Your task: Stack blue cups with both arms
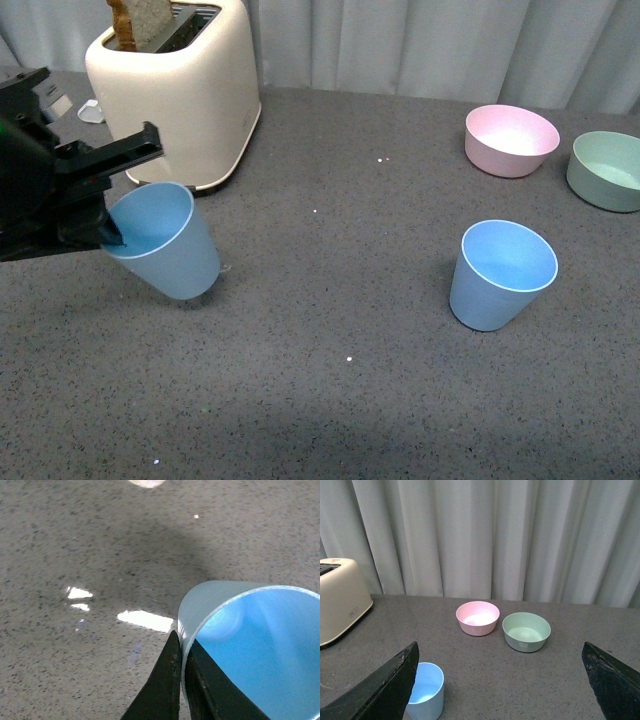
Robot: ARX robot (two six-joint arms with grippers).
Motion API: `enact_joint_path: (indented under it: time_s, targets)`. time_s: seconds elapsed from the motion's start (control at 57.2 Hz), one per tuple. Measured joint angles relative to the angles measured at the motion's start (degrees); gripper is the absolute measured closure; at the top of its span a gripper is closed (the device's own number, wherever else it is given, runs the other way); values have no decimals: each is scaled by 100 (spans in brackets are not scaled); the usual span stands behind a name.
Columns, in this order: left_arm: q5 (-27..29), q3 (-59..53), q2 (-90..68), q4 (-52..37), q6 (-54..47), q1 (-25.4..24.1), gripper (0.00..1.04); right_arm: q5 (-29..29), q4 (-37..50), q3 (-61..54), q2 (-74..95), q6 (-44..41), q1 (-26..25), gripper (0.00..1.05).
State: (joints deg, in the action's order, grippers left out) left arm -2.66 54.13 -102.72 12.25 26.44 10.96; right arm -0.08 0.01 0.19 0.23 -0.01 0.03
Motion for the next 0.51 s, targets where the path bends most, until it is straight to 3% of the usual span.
enact_joint_path:
  time_s: [0.262, 0.507]
  targets:
    - [181, 544, -385, 31, 35, 881, 101, 0, 0, 0, 0, 0, 0, 10]
    - [313, 887, -866, 168, 114, 1364, 101, 0, 0, 0, 0, 0, 0, 10]
